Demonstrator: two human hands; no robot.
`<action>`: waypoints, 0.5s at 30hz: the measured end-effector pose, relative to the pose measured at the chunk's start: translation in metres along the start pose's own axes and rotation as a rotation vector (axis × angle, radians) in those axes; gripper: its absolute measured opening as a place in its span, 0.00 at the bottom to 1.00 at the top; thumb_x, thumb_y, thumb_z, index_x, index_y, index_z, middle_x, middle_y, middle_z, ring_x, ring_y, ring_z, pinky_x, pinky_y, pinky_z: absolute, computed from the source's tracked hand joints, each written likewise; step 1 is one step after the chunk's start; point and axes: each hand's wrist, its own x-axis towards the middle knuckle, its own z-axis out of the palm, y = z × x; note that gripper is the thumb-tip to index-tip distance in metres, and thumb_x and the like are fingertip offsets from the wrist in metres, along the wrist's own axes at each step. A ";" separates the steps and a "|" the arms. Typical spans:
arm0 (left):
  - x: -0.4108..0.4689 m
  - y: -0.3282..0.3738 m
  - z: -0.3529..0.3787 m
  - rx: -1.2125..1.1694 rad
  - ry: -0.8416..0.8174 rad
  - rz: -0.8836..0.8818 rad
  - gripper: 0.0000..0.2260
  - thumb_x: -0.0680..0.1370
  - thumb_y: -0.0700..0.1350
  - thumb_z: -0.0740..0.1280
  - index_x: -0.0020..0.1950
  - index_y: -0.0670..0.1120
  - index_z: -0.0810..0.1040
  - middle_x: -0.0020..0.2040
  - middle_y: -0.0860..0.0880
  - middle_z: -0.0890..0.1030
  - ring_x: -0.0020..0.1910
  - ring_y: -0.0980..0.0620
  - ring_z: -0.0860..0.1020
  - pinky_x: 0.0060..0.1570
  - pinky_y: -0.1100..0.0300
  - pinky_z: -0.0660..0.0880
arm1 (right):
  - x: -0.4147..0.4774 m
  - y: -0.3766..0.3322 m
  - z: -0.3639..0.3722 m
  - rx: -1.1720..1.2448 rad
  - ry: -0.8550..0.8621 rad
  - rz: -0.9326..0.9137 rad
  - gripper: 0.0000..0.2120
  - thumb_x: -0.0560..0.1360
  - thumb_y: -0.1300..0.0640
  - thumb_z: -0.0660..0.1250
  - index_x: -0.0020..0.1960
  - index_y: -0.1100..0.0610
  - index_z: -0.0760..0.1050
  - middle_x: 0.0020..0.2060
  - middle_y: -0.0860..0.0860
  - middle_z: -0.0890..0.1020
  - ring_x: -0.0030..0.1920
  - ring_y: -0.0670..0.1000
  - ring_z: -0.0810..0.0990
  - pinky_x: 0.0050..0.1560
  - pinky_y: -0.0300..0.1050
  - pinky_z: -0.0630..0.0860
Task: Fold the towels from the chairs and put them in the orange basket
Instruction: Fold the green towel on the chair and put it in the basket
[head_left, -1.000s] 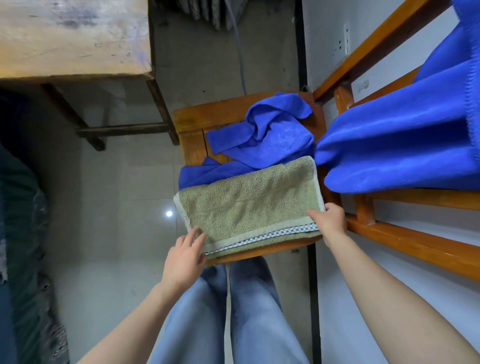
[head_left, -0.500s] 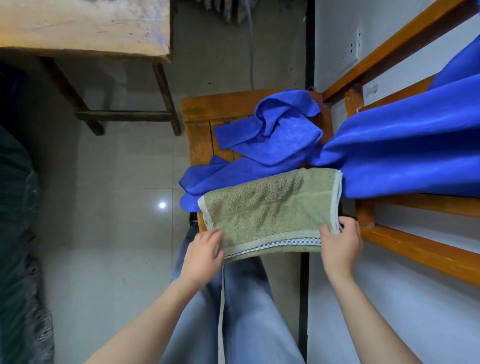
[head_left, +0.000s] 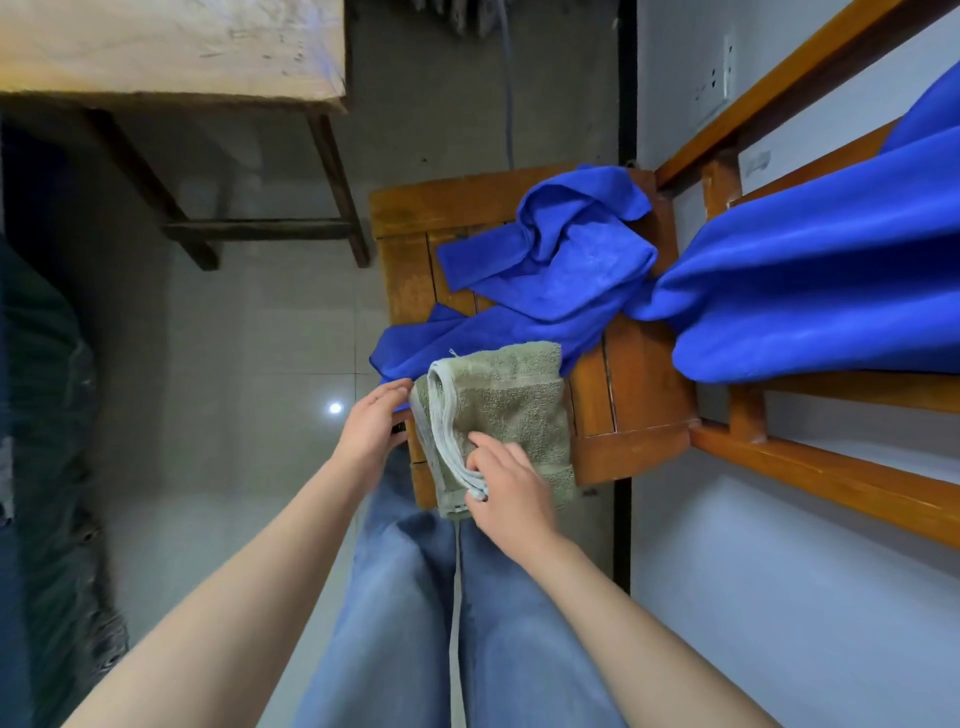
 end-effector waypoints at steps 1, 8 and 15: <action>0.001 -0.001 0.000 -0.013 0.008 0.002 0.08 0.80 0.43 0.59 0.53 0.47 0.77 0.46 0.52 0.79 0.44 0.55 0.76 0.41 0.62 0.69 | 0.002 -0.001 -0.001 -0.025 -0.034 -0.002 0.10 0.71 0.62 0.65 0.53 0.59 0.74 0.69 0.47 0.70 0.64 0.55 0.69 0.52 0.49 0.73; -0.005 -0.005 -0.004 -0.127 -0.027 -0.009 0.11 0.81 0.47 0.55 0.47 0.49 0.78 0.47 0.53 0.80 0.46 0.53 0.76 0.46 0.58 0.69 | 0.011 -0.003 0.000 -0.199 -0.244 -0.081 0.14 0.75 0.58 0.63 0.59 0.60 0.70 0.71 0.50 0.65 0.66 0.58 0.66 0.58 0.52 0.68; -0.011 -0.021 0.002 0.430 0.077 0.224 0.20 0.79 0.49 0.59 0.70 0.44 0.66 0.63 0.44 0.74 0.56 0.49 0.74 0.56 0.58 0.68 | 0.010 0.011 0.016 -0.207 -0.351 -0.071 0.22 0.78 0.53 0.57 0.71 0.55 0.65 0.75 0.53 0.59 0.72 0.52 0.61 0.70 0.52 0.63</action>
